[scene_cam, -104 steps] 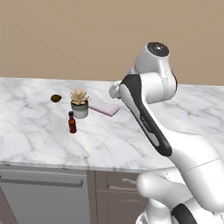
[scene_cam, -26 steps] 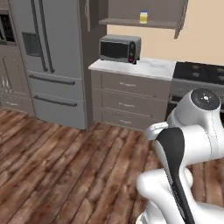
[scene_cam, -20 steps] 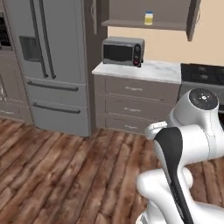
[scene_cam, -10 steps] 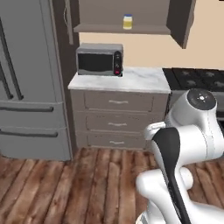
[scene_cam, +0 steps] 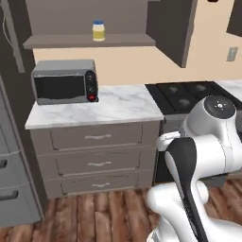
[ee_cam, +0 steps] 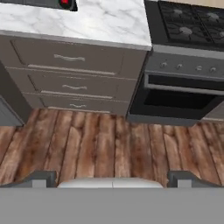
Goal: Move the condiment bottle and mayonnaise from the cabinet to the dining counter.
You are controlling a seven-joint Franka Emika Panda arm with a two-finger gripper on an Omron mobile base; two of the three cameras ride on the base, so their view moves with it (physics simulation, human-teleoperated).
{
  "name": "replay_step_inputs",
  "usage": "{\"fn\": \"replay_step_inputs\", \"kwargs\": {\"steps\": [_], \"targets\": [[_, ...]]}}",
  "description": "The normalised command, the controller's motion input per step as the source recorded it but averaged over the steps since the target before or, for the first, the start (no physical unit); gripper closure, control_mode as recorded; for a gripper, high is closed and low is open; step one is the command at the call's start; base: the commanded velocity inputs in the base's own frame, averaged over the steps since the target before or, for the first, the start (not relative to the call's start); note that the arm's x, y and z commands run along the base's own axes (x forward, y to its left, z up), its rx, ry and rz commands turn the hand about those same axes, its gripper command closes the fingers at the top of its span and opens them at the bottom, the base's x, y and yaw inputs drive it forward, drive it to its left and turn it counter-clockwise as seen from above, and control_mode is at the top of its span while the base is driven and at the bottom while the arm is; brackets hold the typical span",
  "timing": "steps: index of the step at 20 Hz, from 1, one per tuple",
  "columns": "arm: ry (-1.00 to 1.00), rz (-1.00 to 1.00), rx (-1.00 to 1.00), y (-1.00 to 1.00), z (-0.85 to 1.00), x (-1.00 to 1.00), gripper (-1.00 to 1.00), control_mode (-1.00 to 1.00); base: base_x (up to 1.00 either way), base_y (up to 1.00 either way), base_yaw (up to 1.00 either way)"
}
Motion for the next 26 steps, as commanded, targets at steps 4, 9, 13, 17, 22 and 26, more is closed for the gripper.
{"fn": "replay_step_inputs", "kwargs": {"steps": [4,9,13,17,22,26], "targets": [[0.0,0.0,0.0,0.0,0.0,0.0,-1.0,1.0,1.0,0.09,-0.25],[0.0,0.0,0.0,0.0,0.0,0.0,-1.0,1.0,0.99,0.34,-0.18],[0.0,0.0,0.0,0.0,0.0,0.0,-1.0,1.0,0.9,0.64,-0.03],[0.0,0.0,0.0,0.0,0.0,0.0,-1.0,1.0,0.79,0.8,0.0],[-0.03,0.01,0.0,0.29,0.23,-0.04,-1.0,-1.0,0.16,0.31,0.01],[-0.38,0.0,0.0,0.19,0.84,-0.59,-1.0,-1.0,0.0,0.0,0.0]]}}
